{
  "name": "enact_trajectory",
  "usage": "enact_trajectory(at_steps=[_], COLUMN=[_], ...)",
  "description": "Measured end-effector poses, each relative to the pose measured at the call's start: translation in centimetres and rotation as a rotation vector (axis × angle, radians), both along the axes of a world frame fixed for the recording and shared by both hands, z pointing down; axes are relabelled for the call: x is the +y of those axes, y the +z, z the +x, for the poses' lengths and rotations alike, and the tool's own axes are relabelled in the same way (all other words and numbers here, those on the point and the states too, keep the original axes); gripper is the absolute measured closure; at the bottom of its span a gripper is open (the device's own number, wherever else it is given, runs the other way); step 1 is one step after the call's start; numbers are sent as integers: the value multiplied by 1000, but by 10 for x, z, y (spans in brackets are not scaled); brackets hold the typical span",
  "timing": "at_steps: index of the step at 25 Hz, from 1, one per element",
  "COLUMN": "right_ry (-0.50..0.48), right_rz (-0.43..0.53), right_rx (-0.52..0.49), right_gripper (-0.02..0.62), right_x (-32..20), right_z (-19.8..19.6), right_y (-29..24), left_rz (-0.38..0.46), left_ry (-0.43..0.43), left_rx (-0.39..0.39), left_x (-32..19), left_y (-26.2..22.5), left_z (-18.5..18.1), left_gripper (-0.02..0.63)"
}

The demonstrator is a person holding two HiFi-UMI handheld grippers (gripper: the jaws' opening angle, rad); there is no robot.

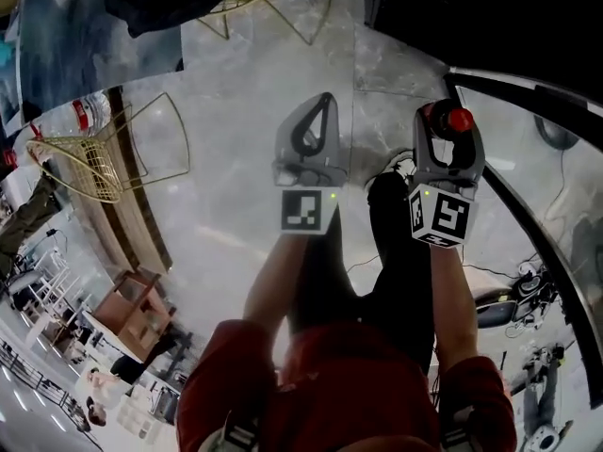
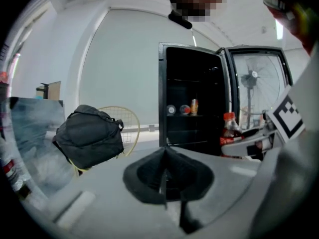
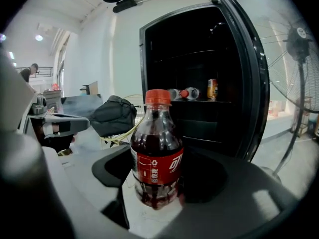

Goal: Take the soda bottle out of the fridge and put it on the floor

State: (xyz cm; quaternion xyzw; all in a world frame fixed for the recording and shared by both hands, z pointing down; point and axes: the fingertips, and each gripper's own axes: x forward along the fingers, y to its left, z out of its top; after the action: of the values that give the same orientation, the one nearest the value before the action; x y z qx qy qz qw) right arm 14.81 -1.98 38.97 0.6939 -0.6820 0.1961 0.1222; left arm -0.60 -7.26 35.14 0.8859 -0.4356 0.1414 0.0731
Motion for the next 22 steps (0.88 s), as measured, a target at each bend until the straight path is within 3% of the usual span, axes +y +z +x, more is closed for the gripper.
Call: enact_trajectory(at_steps=[5,10,16,22], right_ry=[-120,-215,-220,-257], right_rz=[-20,-45,-104,-113], right_rx=[-19,-26,-80,-31], right_gripper=[293,293,293,293], right_x=[8,26,37,41], right_z=[-27,-60,-109,-149], right_y=[9,26,65,93], left_rz=[-1,-11,-58,-45], left_ry=[-109,-117,-117,-95], left_rx=[-10,-19,-16,-10], left_x=[18,40,57,63], left_y=[8,28,64,90], left_z=[-28,-54,-102,-150], left_gripper=[606,606,606,606])
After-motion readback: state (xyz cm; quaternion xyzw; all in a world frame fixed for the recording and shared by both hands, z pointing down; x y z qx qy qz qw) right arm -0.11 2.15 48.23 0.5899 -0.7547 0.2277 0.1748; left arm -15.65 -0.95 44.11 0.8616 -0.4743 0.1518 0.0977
